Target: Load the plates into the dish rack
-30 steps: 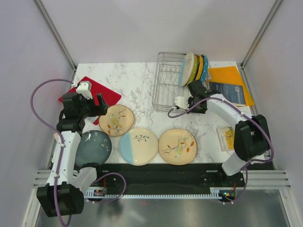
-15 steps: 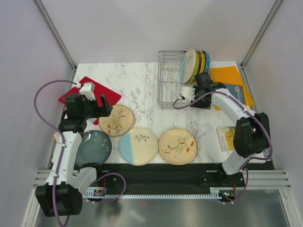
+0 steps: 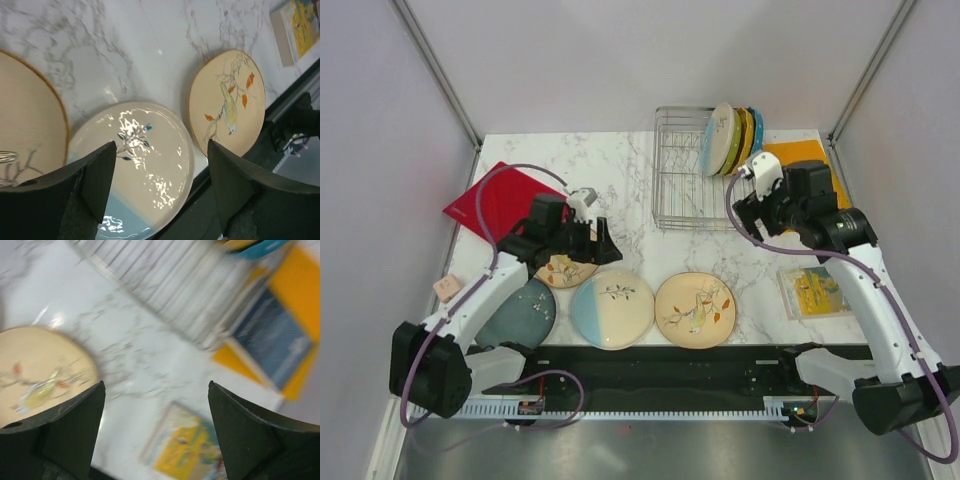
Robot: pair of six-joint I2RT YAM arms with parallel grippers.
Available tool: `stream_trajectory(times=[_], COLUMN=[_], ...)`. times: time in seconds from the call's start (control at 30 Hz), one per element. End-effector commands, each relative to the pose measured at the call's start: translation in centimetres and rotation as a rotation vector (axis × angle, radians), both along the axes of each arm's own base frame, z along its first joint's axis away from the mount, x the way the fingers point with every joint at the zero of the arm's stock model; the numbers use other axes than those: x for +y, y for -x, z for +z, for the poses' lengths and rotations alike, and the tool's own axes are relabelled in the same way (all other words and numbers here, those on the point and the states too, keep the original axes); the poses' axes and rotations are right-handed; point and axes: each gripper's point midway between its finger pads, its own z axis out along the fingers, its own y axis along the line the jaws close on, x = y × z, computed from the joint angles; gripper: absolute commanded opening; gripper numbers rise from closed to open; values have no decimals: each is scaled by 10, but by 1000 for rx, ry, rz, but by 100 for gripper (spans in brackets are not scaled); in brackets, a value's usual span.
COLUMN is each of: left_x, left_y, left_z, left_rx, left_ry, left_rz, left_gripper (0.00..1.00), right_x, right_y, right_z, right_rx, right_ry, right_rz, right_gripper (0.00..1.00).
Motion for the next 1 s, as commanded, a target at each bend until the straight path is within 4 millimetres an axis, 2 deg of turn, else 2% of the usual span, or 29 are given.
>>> stream_trajectory(times=[0.0, 0.03, 0.1, 0.13, 0.2, 0.23, 0.27, 0.3, 0.33, 0.4, 0.5, 0.67, 0.7, 0.77, 0.83, 0.97], left_x=[-46, -57, -69, -78, -87, -91, -95, -96, -98, -103, -112, -125, -126, -130, -130, -137], left_y=[30, 39, 45, 52, 53, 54, 52, 49, 46, 38, 29, 16, 14, 13, 14, 15], left_z=[-17, -18, -23, -31, -35, -47, -47, -52, -62, -65, -72, -85, -93, -97, -110, -114], left_rx=[174, 188, 208, 235, 243, 272, 278, 290, 313, 310, 314, 314, 330, 332, 352, 354], left_ry=[121, 130, 127, 122, 123, 102, 104, 98, 81, 82, 73, 51, 41, 38, 22, 49], left_rz=[-104, -146, -184, -216, -238, -246, -249, -245, -235, -236, -252, -278, -278, -299, -310, -359], left_gripper=[77, 76, 74, 73, 73, 73, 73, 72, 71, 70, 67, 62, 61, 60, 54, 51], right_x=[54, 57, 59, 55, 42, 46, 44, 37, 39, 36, 30, 23, 24, 25, 25, 25], right_y=[75, 71, 72, 68, 64, 70, 74, 82, 88, 97, 97, 99, 99, 100, 102, 104], right_z=[-79, -75, -81, -84, -94, -100, -107, -124, -129, -146, -154, -179, -182, -187, -192, -198], right_rx=[496, 465, 496, 498, 540, 614, 657, 716, 762, 801, 801, 866, 875, 901, 921, 936], right_ry=[-385, -420, -439, -433, -473, -532, -566, -598, -643, -660, -634, -607, -614, -613, -611, -615], right_rz=[-43, -38, -45, -69, -174, -189, -224, -282, -314, -353, -399, -476, -471, -480, -492, -512], right_gripper=[89, 89, 87, 88, 88, 88, 88, 87, 87, 86, 85, 85, 84, 84, 84, 84])
